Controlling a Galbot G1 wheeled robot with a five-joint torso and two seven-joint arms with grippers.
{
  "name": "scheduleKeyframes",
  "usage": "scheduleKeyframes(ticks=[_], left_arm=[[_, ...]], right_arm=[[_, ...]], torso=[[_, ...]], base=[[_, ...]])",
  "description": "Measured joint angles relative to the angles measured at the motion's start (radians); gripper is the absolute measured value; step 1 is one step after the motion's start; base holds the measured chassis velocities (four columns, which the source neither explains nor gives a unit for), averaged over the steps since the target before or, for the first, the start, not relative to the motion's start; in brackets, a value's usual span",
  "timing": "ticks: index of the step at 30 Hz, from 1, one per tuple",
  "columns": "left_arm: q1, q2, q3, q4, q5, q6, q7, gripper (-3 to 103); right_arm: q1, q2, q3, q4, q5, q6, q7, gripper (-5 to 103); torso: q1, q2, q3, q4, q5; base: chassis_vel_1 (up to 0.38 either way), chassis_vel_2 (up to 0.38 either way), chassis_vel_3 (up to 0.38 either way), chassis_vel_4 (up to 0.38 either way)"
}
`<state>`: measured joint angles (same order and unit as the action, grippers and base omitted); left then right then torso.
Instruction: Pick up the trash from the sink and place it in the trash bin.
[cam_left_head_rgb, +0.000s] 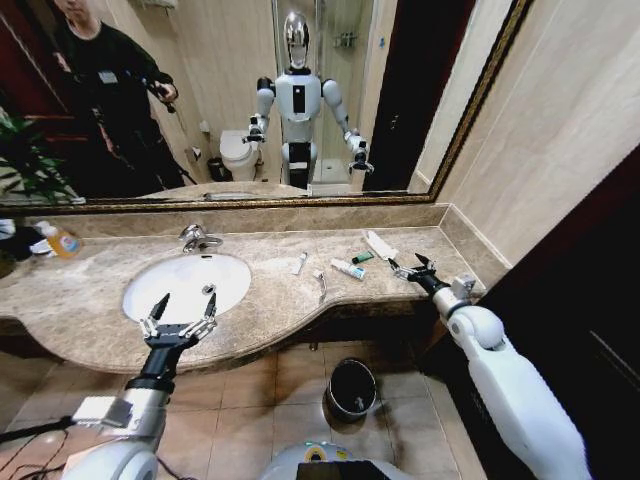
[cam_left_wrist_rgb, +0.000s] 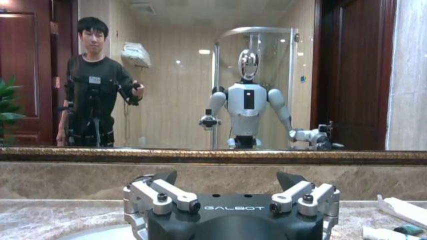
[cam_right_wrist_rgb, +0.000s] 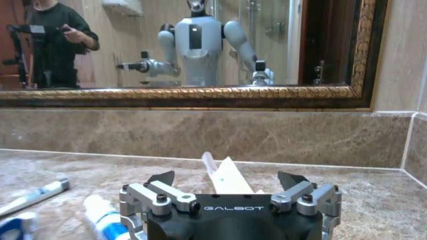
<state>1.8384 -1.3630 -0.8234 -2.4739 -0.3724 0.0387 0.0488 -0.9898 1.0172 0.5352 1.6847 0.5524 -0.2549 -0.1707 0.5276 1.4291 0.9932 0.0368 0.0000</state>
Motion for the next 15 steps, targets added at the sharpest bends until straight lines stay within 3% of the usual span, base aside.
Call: scheduleKeyframes(ticks=[15], left_arm=[[0.000, 0.000, 0.000, 0.000, 0.000, 0.000, 0.000, 100]], right_arm=[[0.240, 0.005, -0.115, -0.172, -0.003, -0.094, -0.039, 100]], torso=[[0.000, 0.000, 0.000, 0.0000, 0.0000]], base=[[0.000, 0.000, 0.000, 0.000]])
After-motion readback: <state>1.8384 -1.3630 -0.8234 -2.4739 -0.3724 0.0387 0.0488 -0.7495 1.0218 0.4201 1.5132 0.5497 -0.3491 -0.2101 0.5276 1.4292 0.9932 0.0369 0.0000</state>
